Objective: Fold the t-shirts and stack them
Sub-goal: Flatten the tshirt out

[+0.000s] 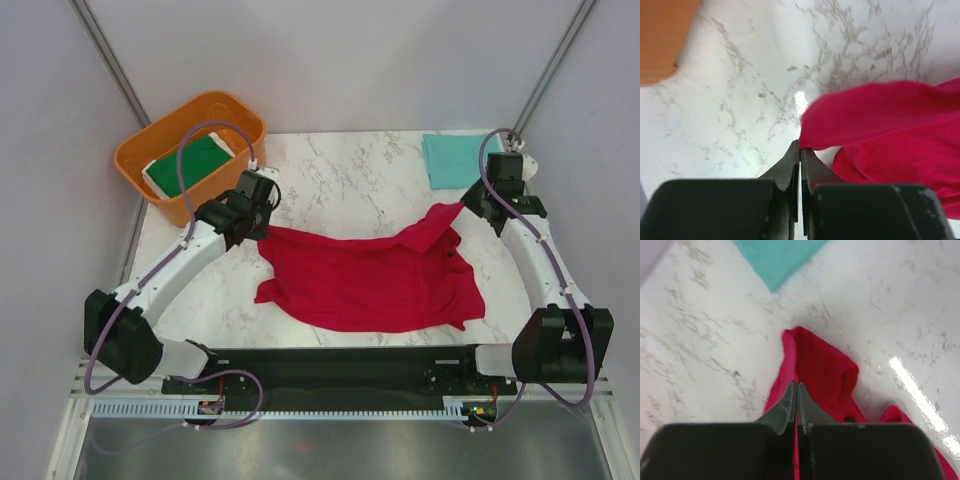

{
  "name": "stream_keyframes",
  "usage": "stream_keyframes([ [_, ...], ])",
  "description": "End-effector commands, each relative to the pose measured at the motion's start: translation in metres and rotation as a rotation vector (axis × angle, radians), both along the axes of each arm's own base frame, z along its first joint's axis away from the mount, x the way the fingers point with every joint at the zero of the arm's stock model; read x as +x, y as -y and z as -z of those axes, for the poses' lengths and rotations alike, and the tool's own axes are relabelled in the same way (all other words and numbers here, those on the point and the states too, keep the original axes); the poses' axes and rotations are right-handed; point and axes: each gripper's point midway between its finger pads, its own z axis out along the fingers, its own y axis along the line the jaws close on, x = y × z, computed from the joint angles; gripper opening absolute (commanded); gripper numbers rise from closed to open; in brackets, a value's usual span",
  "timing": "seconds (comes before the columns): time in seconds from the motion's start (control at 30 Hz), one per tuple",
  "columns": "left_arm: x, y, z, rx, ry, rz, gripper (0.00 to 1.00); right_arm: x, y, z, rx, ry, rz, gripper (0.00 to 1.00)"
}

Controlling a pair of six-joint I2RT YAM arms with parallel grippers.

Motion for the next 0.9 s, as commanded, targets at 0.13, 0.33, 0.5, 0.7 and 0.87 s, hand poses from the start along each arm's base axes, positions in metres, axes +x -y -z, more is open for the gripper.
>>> stream_keyframes([
  [0.13,0.016,-0.030,-0.193,0.013,0.474,-0.033,0.02,-0.006,0.015,-0.202,-0.014,0.443,0.090,0.00],
  [0.33,-0.022,-0.030,-0.326,-0.194,0.765,0.015,0.02,-0.070,0.014,-0.321,0.001,0.744,0.108,0.00],
  [0.5,-0.093,-0.032,-0.385,-0.458,0.909,0.143,0.02,-0.170,0.010,-0.389,0.041,0.989,0.127,0.00],
  [0.7,-0.158,-0.014,-0.403,-0.664,0.930,0.365,0.02,-0.268,0.016,-0.417,0.068,1.149,0.195,0.00],
  [0.87,-0.146,-0.009,-0.385,-0.620,0.891,0.369,0.02,-0.251,0.014,-0.414,0.060,1.107,0.180,0.00],
])
